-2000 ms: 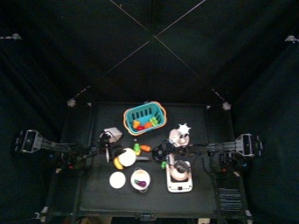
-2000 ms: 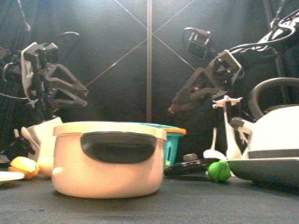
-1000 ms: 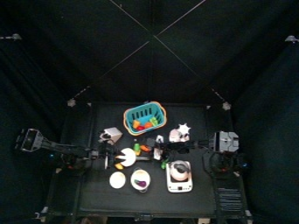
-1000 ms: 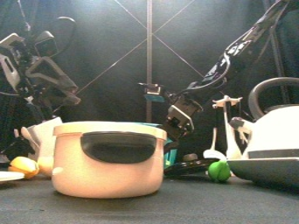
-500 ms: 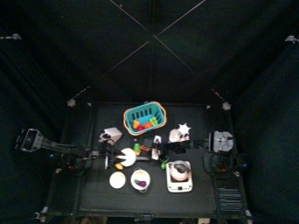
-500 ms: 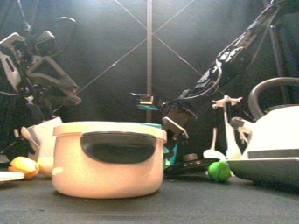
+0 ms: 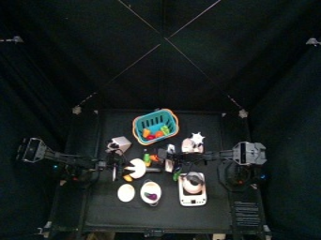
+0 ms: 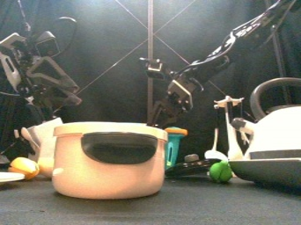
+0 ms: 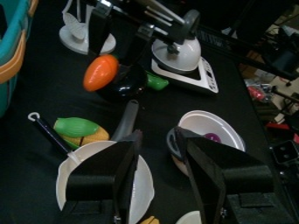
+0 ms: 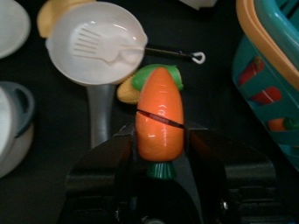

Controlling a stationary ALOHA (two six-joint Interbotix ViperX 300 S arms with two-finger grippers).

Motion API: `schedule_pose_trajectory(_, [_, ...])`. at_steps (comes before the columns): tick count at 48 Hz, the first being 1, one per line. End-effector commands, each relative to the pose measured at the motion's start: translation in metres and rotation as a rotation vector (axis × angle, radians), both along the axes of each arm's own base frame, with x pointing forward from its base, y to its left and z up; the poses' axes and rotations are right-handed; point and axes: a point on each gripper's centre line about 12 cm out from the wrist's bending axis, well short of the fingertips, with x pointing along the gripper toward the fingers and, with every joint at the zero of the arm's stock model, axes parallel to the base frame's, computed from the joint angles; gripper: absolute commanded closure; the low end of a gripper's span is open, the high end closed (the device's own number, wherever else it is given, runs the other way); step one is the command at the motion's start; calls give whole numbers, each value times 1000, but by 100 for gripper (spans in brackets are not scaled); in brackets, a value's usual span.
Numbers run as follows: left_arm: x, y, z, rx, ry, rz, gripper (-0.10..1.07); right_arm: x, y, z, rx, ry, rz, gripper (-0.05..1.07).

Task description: Pick up carrot

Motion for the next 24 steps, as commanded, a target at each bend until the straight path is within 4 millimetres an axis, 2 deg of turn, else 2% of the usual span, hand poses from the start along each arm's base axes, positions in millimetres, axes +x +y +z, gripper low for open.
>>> schedule_pose_trajectory(1, [6, -1, 9, -1, -35, -2, 20, 0, 4, 24, 0, -65, 9, 41])
schedule_pose_trajectory(14, [7, -1, 25, -5, -108, -1, 20, -7, 12, 35, -4, -110, 43, 41])
schedule_pose_trajectory(24, [6, 0, 26, -12, -112, 6, 20, -13, 15, 38, -2, -162, 79, 41])
